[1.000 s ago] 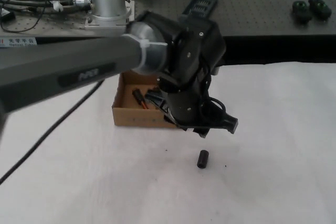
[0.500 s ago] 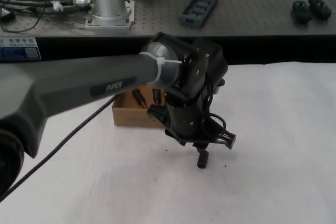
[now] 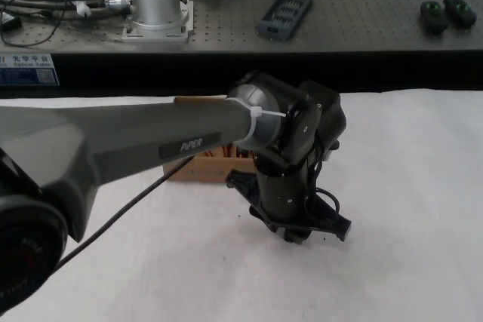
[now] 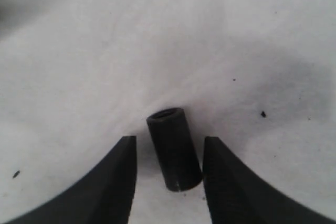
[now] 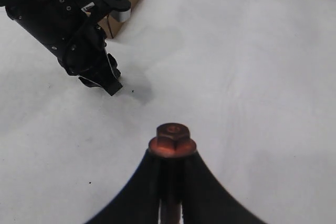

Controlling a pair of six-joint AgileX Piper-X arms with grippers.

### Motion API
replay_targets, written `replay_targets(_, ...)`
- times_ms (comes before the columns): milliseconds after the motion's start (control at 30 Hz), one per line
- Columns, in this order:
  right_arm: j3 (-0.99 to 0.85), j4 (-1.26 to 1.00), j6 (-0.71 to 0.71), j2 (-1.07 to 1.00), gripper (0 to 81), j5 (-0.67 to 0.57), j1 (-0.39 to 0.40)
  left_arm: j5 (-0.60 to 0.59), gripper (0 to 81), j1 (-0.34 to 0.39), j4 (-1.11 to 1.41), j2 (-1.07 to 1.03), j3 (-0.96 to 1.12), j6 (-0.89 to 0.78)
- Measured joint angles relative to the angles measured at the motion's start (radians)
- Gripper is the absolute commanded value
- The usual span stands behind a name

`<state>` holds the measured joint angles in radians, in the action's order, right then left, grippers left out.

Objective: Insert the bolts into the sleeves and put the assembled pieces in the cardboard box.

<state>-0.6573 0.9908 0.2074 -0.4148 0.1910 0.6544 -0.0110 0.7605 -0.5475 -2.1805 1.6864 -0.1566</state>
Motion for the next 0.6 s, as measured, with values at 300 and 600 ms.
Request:
replay_targets(300,0.0,0.0,0.0,0.0,6.1,0.0,0.0,0.0,30.2,0.0,0.003,-0.009,0.0,-0.053)
replay_targets(600,-0.01,0.0,0.0,0.0,6.1,0.0,0.0,0.0,15.3,0.0,0.003,-0.009,0.003,-0.083)
